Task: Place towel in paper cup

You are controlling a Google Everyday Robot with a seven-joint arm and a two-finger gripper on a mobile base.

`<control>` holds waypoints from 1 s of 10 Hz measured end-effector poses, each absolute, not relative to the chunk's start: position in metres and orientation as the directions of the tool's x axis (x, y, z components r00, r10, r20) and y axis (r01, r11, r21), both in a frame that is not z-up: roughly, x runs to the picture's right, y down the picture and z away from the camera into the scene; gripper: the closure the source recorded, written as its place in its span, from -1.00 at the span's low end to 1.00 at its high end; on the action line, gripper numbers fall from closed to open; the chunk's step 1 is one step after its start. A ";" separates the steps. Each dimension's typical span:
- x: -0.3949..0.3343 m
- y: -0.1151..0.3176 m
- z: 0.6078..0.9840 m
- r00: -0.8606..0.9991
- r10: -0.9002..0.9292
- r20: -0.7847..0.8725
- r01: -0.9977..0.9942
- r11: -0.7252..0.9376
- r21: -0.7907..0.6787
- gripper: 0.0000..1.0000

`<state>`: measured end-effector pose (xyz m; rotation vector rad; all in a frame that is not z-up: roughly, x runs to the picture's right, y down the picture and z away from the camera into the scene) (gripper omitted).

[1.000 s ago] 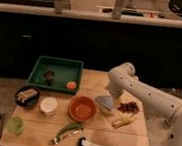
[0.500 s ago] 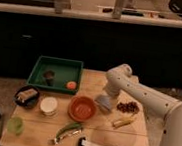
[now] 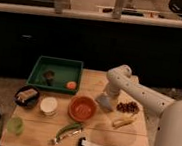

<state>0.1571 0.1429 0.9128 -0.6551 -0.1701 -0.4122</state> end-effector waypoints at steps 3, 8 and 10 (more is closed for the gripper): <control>0.161 0.146 0.916 0.910 -0.306 0.279 0.413 0.712 -0.568 0.35; 0.162 0.141 0.914 0.909 -0.314 0.273 0.416 0.711 -0.567 1.00; 0.169 0.132 0.908 0.908 -0.324 0.264 0.418 0.716 -0.559 1.00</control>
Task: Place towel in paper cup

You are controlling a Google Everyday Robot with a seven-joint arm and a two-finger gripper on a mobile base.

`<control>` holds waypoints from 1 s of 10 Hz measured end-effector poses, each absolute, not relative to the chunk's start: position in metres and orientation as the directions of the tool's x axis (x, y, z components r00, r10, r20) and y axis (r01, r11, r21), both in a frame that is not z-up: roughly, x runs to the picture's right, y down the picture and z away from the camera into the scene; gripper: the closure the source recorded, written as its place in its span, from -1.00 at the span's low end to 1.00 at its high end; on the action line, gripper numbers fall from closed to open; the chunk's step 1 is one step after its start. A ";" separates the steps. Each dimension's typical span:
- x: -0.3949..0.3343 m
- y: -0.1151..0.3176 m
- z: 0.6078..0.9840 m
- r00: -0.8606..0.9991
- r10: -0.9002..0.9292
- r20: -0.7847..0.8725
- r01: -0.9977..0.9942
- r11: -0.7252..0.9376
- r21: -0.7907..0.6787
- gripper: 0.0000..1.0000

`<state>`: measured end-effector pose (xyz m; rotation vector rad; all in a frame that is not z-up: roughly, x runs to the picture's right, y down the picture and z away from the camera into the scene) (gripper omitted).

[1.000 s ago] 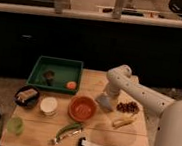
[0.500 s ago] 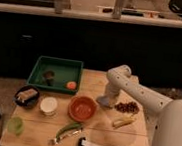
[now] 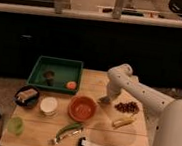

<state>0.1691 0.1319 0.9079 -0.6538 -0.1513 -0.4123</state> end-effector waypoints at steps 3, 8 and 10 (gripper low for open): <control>0.173 0.113 0.892 0.893 -0.356 0.274 0.449 0.723 -0.525 1.00; 0.158 0.084 0.863 0.821 -0.462 0.334 0.570 0.699 -0.432 1.00; 0.146 0.079 0.856 0.791 -0.496 0.359 0.611 0.680 -0.406 1.00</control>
